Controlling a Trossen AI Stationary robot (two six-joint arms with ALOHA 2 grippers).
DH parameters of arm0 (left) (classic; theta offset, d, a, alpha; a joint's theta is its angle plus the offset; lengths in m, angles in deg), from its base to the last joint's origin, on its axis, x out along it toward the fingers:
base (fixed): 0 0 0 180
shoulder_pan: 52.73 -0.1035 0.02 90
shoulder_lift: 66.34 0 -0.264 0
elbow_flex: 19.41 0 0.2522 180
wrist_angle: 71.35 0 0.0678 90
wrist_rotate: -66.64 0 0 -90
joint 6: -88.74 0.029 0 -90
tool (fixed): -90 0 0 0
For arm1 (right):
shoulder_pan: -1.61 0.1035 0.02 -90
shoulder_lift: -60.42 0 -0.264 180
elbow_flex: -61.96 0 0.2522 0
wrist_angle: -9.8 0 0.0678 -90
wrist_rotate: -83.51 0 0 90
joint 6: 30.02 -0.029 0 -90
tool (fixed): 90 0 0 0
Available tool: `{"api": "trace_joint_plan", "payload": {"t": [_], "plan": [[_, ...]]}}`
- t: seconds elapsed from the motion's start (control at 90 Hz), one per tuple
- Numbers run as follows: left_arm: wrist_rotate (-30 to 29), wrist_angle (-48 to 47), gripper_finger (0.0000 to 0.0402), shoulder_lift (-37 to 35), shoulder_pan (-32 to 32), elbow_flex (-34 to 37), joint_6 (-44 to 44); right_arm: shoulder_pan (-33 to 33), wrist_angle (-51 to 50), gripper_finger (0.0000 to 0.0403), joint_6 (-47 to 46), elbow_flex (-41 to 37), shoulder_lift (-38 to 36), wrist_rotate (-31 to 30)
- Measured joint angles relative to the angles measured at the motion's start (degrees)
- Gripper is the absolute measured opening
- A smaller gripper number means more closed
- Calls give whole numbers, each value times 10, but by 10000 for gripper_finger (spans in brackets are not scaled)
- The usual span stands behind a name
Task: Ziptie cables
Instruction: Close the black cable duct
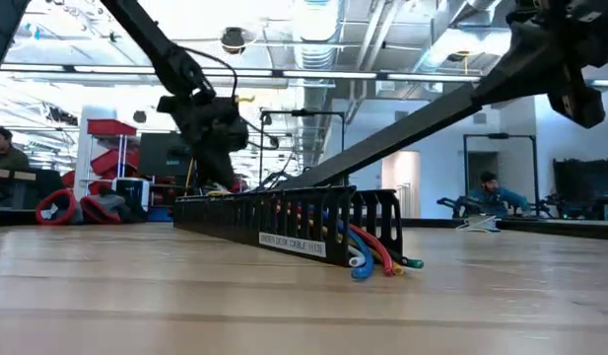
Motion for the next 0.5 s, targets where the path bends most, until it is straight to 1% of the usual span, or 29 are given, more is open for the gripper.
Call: {"api": "trace_joint_plan", "payload": {"t": [0.111,0.233,0.289,0.411,0.5], "plan": [[9,86,145,0,0,27,-36,-3,1,0,11,0,0,0],[7,155,157,0,4,48,-50,-7,1,0,11,0,0,0],[-10,160,157,2,7,54,-51,-7,1,0,11,0,0,-1],[-28,157,155,2,7,58,-54,-7,2,0,13,0,0,0],[-58,137,154,2,7,58,-51,-7,2,0,13,0,0,0]]}}
